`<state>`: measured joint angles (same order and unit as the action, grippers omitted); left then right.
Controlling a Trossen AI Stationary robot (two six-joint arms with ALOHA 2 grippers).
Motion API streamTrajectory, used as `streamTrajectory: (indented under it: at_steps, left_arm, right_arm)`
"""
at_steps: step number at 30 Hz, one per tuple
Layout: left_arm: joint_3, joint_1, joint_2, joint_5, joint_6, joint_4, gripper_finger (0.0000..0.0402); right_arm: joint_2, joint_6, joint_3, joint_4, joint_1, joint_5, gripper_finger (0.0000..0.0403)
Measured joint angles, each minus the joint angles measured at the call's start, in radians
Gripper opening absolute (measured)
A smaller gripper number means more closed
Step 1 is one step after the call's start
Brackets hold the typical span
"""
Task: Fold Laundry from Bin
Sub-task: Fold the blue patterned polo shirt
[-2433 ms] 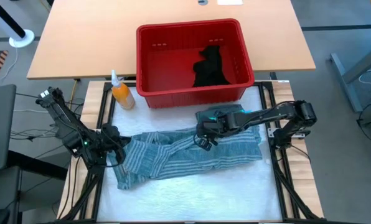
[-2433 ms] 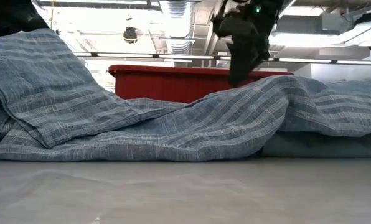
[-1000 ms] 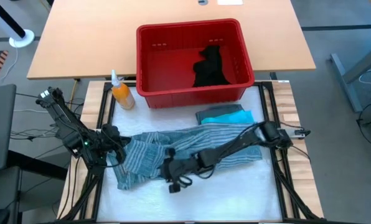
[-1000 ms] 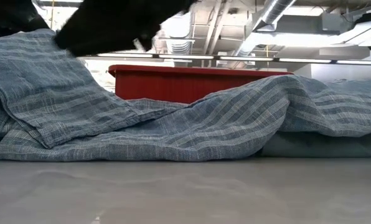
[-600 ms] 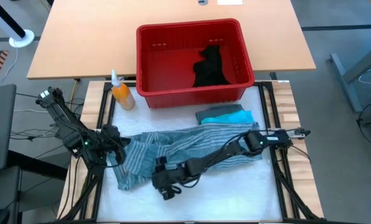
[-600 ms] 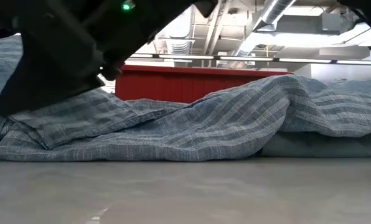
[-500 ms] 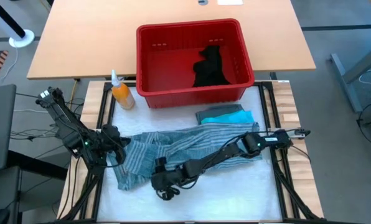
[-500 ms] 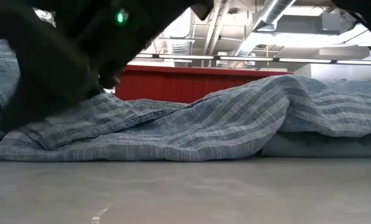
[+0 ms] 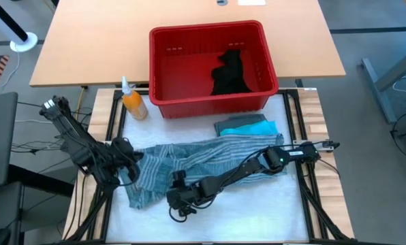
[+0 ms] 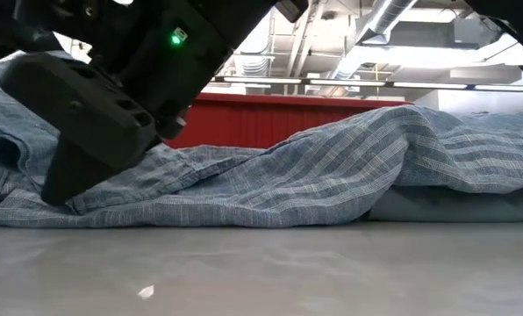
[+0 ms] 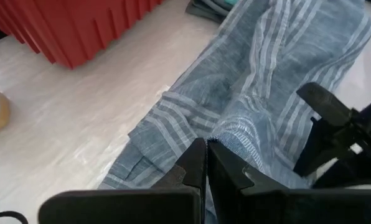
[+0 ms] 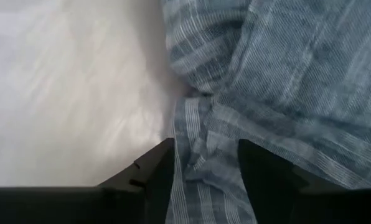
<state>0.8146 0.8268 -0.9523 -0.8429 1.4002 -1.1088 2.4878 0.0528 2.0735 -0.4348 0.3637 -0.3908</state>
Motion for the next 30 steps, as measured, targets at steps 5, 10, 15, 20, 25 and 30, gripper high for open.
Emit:
streamTrajectory:
  at_steps: [5,10,15,20,25,30]
  left_arm:
    - [0.0,0.0,-0.003,0.003,0.001,0.0,0.0]
    - [0.0,0.0,-0.003,0.026,-0.004,0.0,0.0]
    - [0.0,0.0,-0.003,0.027,-0.007,0.0,0.0]
    - [0.0,0.0,-0.002,0.027,-0.027,-0.003,0.0]
    - [0.0,0.0,-0.003,0.027,-0.027,-0.004,0.0]
    - [0.0,0.0,-0.002,0.034,-0.026,-0.001,0.0]
  right_arm:
    - [0.0,0.0,-0.001,-0.014,0.003,-0.005,0.0127]
    - [0.0,-0.001,-0.001,-0.014,0.003,-0.009,0.0056]
    - [-0.011,0.0,-0.001,-0.028,0.002,-0.009,0.0015]
    - [-0.069,-0.009,-0.001,-0.082,-0.005,-0.033,0.0018]
    - [-0.18,-0.034,-0.001,-0.174,-0.029,-0.057,0.0014]
    - [-0.253,-0.036,0.0,-0.294,-0.065,-0.109,0.0014]
